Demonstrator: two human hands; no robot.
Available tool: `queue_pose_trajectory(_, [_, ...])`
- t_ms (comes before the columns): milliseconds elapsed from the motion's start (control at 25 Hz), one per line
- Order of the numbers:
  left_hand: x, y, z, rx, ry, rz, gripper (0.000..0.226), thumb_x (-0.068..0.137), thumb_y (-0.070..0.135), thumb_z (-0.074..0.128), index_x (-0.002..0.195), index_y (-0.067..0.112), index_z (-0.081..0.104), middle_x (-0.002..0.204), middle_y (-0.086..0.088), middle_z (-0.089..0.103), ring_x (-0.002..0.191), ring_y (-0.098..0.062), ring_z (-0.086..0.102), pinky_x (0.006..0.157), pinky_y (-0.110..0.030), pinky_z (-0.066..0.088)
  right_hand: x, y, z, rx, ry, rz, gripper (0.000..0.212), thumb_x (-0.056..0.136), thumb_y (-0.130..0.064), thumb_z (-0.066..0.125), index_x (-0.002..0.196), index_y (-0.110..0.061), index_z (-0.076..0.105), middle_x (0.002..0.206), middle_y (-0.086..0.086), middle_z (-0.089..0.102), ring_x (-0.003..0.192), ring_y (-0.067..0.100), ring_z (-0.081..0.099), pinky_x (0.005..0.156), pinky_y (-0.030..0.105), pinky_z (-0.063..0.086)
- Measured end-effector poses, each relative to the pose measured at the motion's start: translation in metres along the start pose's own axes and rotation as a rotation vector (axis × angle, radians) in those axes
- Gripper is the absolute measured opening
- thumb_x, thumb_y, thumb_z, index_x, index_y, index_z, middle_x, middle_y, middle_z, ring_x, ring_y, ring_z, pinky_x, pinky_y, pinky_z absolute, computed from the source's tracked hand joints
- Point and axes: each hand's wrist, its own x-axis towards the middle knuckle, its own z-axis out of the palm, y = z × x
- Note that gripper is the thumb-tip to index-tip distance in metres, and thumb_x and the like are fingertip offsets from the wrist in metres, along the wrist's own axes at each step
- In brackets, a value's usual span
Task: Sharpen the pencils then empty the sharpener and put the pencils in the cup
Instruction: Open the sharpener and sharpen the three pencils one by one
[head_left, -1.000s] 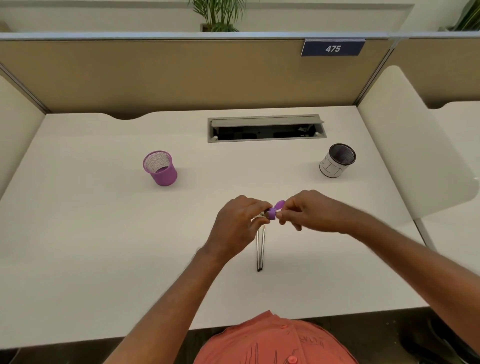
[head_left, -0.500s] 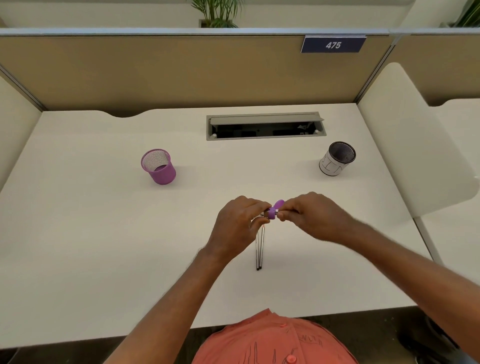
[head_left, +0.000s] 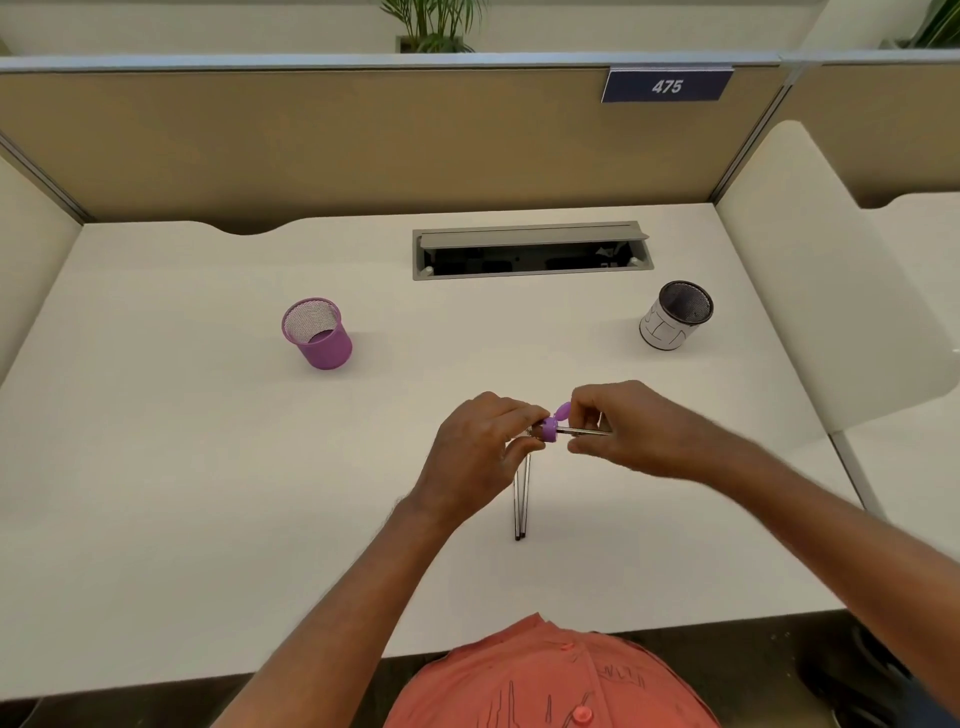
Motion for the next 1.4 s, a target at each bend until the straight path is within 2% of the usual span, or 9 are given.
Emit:
queue_pose_trajectory(120, [0.003, -0.002, -0.001, -0.034, -0.001, -0.039, 0.024, 0.092, 0.026, 0.075, 0.116, 0.022, 0.073, 0.106, 0.01, 0.074, 0.091, -0.016, 0.061, 0.076, -0.034, 0.053, -0.015, -0.001, 0.016, -0.527, 0.381, -0.274, 0.013, 0.091, -0.029, 0.073, 0.084, -0.024, 0.064, 0.072, -0.006, 0.061, 0.061, 0.022, 0.057, 0.047, 0.029, 0.033])
queue_pose_trajectory(240, [0.001, -0.002, 0.001, -0.038, 0.008, -0.039, 0.024, 0.092, 0.024, 0.076, 0.115, 0.021, 0.073, 0.106, 0.01, 0.075, 0.092, -0.018, 0.062, 0.077, -0.036, 0.053, -0.015, -0.001, 0.02, -0.698, 0.401, -0.363, 0.013, 0.092, -0.026, 0.074, 0.083, -0.018, 0.068, 0.066, -0.002, 0.061, 0.055, 0.024, 0.056, 0.046, 0.028, 0.025])
queue_pose_trajectory(400, [-0.001, -0.004, 0.002, 0.0, 0.061, 0.001, 0.021, 0.089, 0.021, 0.078, 0.11, 0.019, 0.075, 0.104, 0.009, 0.075, 0.088, -0.021, 0.064, 0.077, -0.039, 0.052, 0.001, -0.004, 0.006, -0.36, 0.048, -0.083, 0.032, 0.103, -0.048, 0.05, 0.088, -0.026, 0.069, 0.071, -0.004, 0.067, 0.063, 0.018, 0.058, 0.056, 0.034, 0.043])
queue_pose_trajectory(560, [0.0, -0.004, 0.002, 0.03, 0.107, 0.05, 0.019, 0.089, 0.021, 0.079, 0.108, 0.019, 0.075, 0.102, 0.01, 0.075, 0.087, -0.021, 0.064, 0.075, -0.039, 0.051, 0.014, -0.001, -0.013, 0.213, -0.258, 0.09, 0.038, 0.103, -0.047, 0.054, 0.08, -0.024, 0.074, 0.056, -0.008, 0.059, 0.053, 0.011, 0.045, 0.052, 0.02, 0.037])
queue_pose_trajectory(920, [-0.002, -0.001, 0.012, 0.063, 0.126, 0.106, 0.022, 0.088, 0.022, 0.08, 0.109, 0.018, 0.076, 0.102, 0.008, 0.075, 0.087, -0.02, 0.064, 0.074, -0.038, 0.051, 0.022, 0.019, -0.023, 0.569, -0.576, 0.237, 0.039, 0.103, -0.045, 0.056, 0.095, -0.012, 0.074, 0.062, -0.001, 0.046, 0.052, 0.014, 0.026, 0.046, 0.022, 0.023])
queue_pose_trajectory(1040, [-0.003, -0.003, 0.012, 0.031, 0.087, 0.066, 0.022, 0.088, 0.023, 0.08, 0.109, 0.02, 0.075, 0.102, 0.01, 0.075, 0.087, -0.018, 0.064, 0.075, -0.037, 0.051, 0.016, 0.013, -0.014, 0.431, -0.44, 0.23, 0.034, 0.096, -0.048, 0.066, 0.096, -0.014, 0.071, 0.07, -0.002, 0.062, 0.052, 0.011, 0.04, 0.045, 0.022, 0.03])
queue_pose_trajectory(1160, [-0.003, -0.005, 0.01, -0.011, 0.056, 0.009, 0.023, 0.088, 0.024, 0.08, 0.111, 0.023, 0.075, 0.103, 0.013, 0.075, 0.089, -0.016, 0.064, 0.076, -0.035, 0.052, 0.004, 0.002, -0.003, 0.19, -0.107, 0.119, 0.021, 0.086, -0.036, 0.079, 0.083, -0.022, 0.065, 0.075, -0.009, 0.069, 0.051, 0.009, 0.058, 0.042, 0.024, 0.043])
queue_pose_trajectory(1280, [-0.003, -0.008, 0.009, -0.05, 0.036, -0.037, 0.025, 0.089, 0.025, 0.078, 0.114, 0.023, 0.075, 0.106, 0.013, 0.075, 0.092, -0.015, 0.063, 0.078, -0.034, 0.053, -0.013, -0.007, 0.011, -0.409, 0.234, -0.197, 0.015, 0.091, -0.029, 0.074, 0.082, -0.022, 0.065, 0.066, -0.005, 0.062, 0.054, 0.024, 0.057, 0.045, 0.029, 0.035])
queue_pose_trajectory(1400, [-0.005, -0.007, 0.01, -0.067, 0.051, -0.033, 0.026, 0.088, 0.023, 0.079, 0.114, 0.021, 0.075, 0.107, 0.012, 0.076, 0.093, -0.016, 0.064, 0.079, -0.035, 0.054, -0.014, -0.012, 0.011, -0.593, 0.179, -0.218, 0.022, 0.102, -0.033, 0.059, 0.087, -0.017, 0.065, 0.072, 0.0, 0.065, 0.06, 0.028, 0.058, 0.051, 0.036, 0.042])
